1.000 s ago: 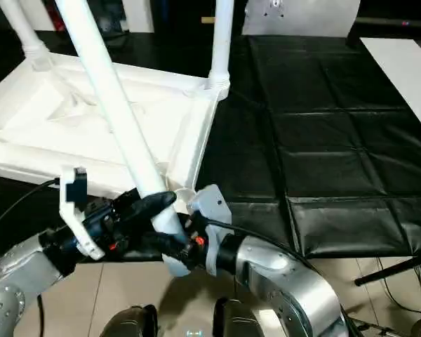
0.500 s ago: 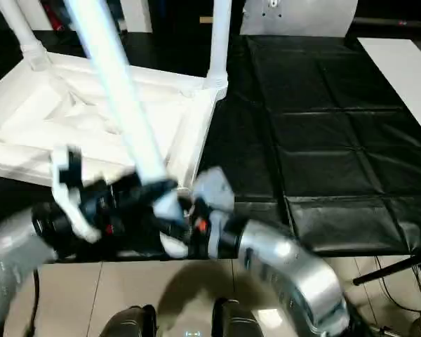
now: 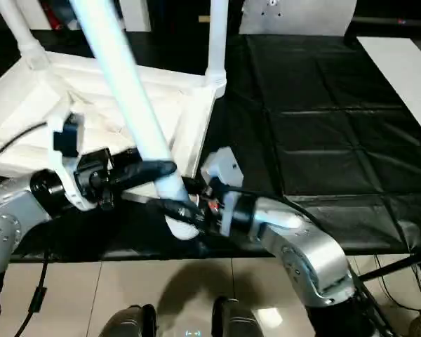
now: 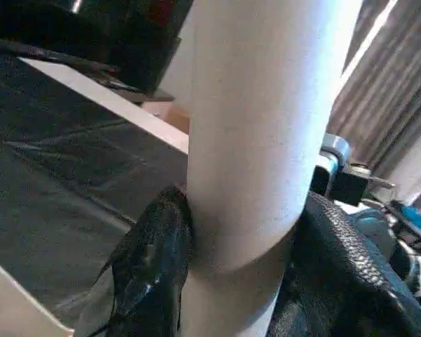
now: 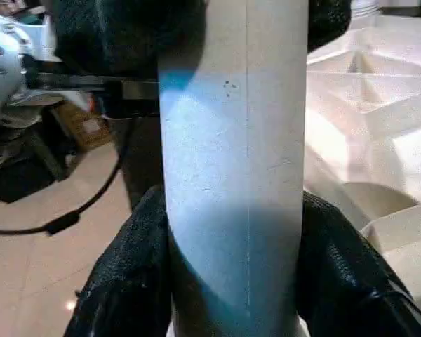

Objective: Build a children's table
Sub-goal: Pick table leg

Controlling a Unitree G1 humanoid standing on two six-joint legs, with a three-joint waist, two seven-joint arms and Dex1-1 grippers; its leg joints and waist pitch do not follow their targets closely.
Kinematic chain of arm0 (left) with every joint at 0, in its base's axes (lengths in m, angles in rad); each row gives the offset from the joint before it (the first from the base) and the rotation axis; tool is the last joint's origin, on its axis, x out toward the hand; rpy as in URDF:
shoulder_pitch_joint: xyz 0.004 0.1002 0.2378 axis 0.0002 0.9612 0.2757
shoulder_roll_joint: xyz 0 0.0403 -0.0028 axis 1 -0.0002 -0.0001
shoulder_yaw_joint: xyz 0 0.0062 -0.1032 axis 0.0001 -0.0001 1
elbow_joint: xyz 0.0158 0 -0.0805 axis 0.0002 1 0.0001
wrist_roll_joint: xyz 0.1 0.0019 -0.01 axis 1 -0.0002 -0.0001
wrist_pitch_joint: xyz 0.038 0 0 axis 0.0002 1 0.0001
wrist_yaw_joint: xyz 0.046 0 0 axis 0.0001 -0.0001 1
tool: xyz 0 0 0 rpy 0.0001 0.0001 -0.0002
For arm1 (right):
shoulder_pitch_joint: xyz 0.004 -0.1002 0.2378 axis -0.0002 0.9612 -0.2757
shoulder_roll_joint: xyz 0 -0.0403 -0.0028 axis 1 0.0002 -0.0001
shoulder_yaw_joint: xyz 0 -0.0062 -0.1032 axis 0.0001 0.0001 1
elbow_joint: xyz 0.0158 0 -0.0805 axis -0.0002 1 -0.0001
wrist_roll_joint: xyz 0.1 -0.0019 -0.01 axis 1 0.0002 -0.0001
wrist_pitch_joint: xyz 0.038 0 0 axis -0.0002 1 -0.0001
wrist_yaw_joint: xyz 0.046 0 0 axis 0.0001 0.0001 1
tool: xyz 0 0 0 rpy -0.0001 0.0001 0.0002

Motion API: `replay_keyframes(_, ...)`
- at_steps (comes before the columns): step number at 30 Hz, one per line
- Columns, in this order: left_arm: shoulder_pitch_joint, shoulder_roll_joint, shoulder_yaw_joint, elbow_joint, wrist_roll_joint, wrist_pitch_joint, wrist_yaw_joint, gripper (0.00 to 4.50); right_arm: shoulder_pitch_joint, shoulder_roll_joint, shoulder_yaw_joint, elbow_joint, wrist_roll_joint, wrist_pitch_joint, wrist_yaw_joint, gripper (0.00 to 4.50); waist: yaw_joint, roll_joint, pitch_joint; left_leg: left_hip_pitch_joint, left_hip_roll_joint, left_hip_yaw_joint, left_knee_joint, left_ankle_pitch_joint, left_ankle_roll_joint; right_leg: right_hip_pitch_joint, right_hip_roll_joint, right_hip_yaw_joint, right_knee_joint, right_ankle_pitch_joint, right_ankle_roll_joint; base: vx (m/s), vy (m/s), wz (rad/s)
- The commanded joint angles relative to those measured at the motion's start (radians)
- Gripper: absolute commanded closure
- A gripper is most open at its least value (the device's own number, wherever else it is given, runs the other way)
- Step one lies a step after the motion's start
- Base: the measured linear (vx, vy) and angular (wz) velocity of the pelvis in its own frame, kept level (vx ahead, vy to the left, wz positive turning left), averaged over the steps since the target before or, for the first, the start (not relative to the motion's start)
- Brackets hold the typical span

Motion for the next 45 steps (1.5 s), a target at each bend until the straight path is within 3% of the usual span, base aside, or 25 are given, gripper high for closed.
replay_keyframes(1, 0.012, -0.011, -0.096, -0.027, -0.075, 0.062, -0.115, 1.85, -0.014, 0.004, -0.062, -0.001, 0.03, -0.022, -0.001, 2.6, 0.006, 0.01, -0.095, -0.004, 0.065, -0.007, -0.063, -0.072, 0.073, 0.072, -0.089, 0.069, -0.069, -0.243, -0.234, 0.0, 0.0, 0.0)
replay_keyframes(6, -0.002, -0.017, -0.11, 0.003, -0.079, 0.081, -0.147, 1.85, -0.009, 0.002, -0.061, 0.004, 0.04, -0.019, 0.015, 2.6, 0.009, 0.007, -0.093, -0.004, 0.061, -0.006, -0.064, -0.083, 0.061, 0.071, -0.089, 0.068, -0.078, -0.325, -0.194, 0.0, 0.0, 0.0)
replay_keyframes(7, -0.002, -0.018, -0.11, 0.003, -0.08, 0.082, -0.148, 1.85, -0.009, 0.002, -0.062, 0.004, 0.041, -0.019, 0.015, 2.6, 0.01, 0.008, -0.094, -0.004, 0.062, -0.006, -0.063, -0.08, 0.06, 0.07, -0.089, 0.067, -0.077, -0.324, -0.193, 0.0, 0.0, 0.0)
replay_keyframes(8, -0.007, -0.021, -0.11, 0.005, -0.082, 0.085, -0.153, 1.85, -0.007, 0.009, -0.065, 0.004, 0.05, -0.016, 0.013, 2.6, 0.008, 0.002, -0.095, -0.005, 0.062, -0.006, -0.064, -0.078, 0.061, 0.07, -0.088, 0.067, -0.078, -0.322, -0.193, 0.0, 0.0, 0.0)
replay_keyframes(10, -0.015, -0.03, -0.108, 0.006, -0.093, 0.09, -0.153, 1.85, -0.006, 0.021, -0.07, 0.007, 0.063, -0.016, 0.005, 2.6, 0.011, 0.008, -0.096, -0.003, 0.064, -0.006, -0.063, -0.072, 0.064, 0.069, -0.088, 0.067, -0.076, -0.311, -0.197, 0.0, 0.0, 0.0)
replay_keyframes(14, -0.022, -0.046, -0.115, 0.006, -0.079, 0.082, -0.134, 1.85, 0.001, 0.047, -0.077, 0.009, 0.085, -0.009, -0.007, 2.6, 0.016, 0.007, -0.099, -0.005, 0.066, -0.006, -0.062, -0.057, 0.073, 0.069, -0.089, 0.066, -0.073, -0.273, -0.21, 0.0, 0.0, 0.0)
replay_keyframes(21, -0.021, -0.086, -0.115, 0.015, -0.072, 0.066, -0.114, 1.85, 0.031, 0.12, -0.098, 0.018, 0.197, 0.047, -0.021, 2.6, 0.024, 0.008, -0.097, -0.004, 0.067, -0.007, -0.064, -0.075, 0.066, 0.068, -0.091, 0.064, -0.078, -0.308, -0.198, 0.0, 0.0, 0.0)
replay_keyframes(24, -0.016, -0.104, -0.105, 0.021, -0.085, 0.068, -0.104, 1.85, 0.042, 0.123, -0.092, 0.021, 0.217, 0.063, -0.006, 2.6, 0.026, 0.007, -0.097, -0.007, 0.066, -0.006, -0.064, -0.073, 0.061, 0.069, -0.092, 0.065, -0.081, -0.322, -0.186, 0.0, 0.0, 0.0)
replay_keyframes(25, -0.006, -0.128, -0.083, 0.024, -0.133, 0.091, -0.1, 1.85, 0.05, 0.127, -0.092, 0.029, 0.224, 0.07, 0.002, 2.6, 0.027, 0.007, -0.097, -0.007, 0.065, -0.005, -0.063, -0.073, 0.061, 0.069, -0.093, 0.064, -0.081, -0.325, -0.185, 0.0, 0.0, 0.0)
replay_keyframes(29, 0.036, -0.161, -0.044, 0.033, -0.212, 0.133, -0.092, 1.85, 0.053, 0.108, -0.086, 0.029, 0.204, 0.071, 0.001, 2.61, 0.026, 0.006, -0.096, -0.009, 0.065, -0.006, -0.064, -0.074, 0.057, 0.07, -0.091, 0.063, -0.081, -0.315, -0.189, 0.0, 0.0, 0.0)
replay_keyframes(36, 0.093, -0.275, 0.065, 0.061, -0.255, 0.072, 0.064, 1.85, 0.059, 0.067, -0.089, -0.007, 0.194, 0.083, -0.01, 2.61, 0.029, 0.004, -0.094, -0.006, 0.066, -0.004, -0.065, -0.093, 0.06, 0.067, -0.09, 0.062, -0.091, -0.372, -0.162, 0.0, 0.0, 0.0)
replay_keyframes(39, 0.111, -0.293, 0.08, 0.036, -0.271, 0.068, 0.096, 1.85, 0.057, 0.06, -0.098, -0.016, 0.192, 0.084, -0.015, 2.62, 0.028, -0.004, -0.096, -0.01, 0.067, -0.004, -0.065, -0.084, 0.066, 0.07, -0.091, 0.062, -0.091, -0.365, -0.156, 0.0, 0.0, 0.0)
replay_keyframes(42, 0.121, -0.299, 0.073, 0.012, -0.243, 0.055, 0.115, 1.85, 0.047, 0.054, -0.103, -0.015, 0.189, 0.078, -0.023, 2.62, 0.027, -0.003, -0.095, -0.01, 0.066, -0.004, -0.065, -0.079, 0.07, 0.068, -0.089, 0.061, -0.09, -0.364, -0.149, 0.0, 0.0, 0.0)
replay_keyframes(45, 0.122, -0.312, 0.053, -0.014, -0.148, -0.007, 0.161, 1.85, 0.029, 0.047, -0.101, -0.01, 0.154, 0.059, -0.046, 2.62, 0.027, -0.003, -0.096, -0.011, 0.065, -0.004, -0.065, -0.076, 0.065, 0.07, -0.088, 0.06, -0.093, -0.386, -0.132, 0.0, 0.0, 0.0)
